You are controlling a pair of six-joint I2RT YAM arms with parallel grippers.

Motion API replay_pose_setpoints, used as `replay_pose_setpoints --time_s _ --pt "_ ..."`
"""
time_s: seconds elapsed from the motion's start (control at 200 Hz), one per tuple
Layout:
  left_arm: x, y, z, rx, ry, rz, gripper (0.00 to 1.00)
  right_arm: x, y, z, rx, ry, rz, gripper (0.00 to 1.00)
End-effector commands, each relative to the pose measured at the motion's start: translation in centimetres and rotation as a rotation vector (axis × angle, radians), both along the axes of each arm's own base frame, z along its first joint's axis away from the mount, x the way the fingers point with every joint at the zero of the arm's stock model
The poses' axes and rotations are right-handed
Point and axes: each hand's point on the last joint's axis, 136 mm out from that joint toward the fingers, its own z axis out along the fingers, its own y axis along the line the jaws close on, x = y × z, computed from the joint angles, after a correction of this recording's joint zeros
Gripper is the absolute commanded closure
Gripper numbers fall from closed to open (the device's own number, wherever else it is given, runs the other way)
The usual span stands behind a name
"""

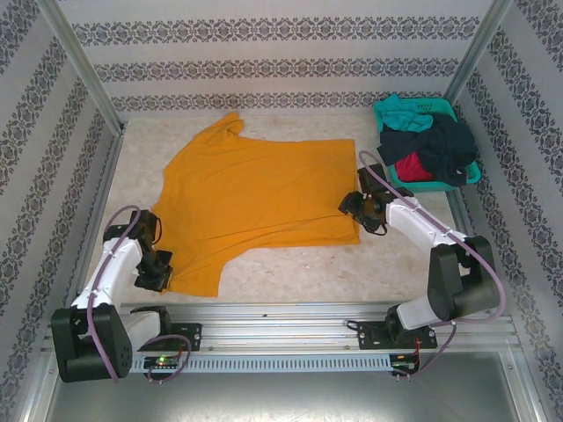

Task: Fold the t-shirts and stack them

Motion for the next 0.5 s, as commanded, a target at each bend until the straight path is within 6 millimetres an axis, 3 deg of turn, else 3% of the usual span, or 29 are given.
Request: replay_pose_setpoints --time_s 0.0,0.115,0.375,0.5 --pt "0.3 0.5 0.8 0.019 -0.002 0.018 1.00 -2.0 -2.0 -1.0 -0.056 0.099 -0.081 0.37" --pt "0.4 0.2 0.3 -0.001 -0.002 0.027 1.00 -1.6 -0.7 -1.4 -0.004 0.124 -0.045 0.41" --pt "1.3 0.5 0.6 0.012 -0.028 0.018 1.00 0.9 1.9 -1.7 0.065 0.159 0.028 0.39" --pt "1.6 0.5 0.6 0.010 -0.040 0.021 1.00 1.6 3.1 -2.6 0.092 0.206 0.064 0.50"
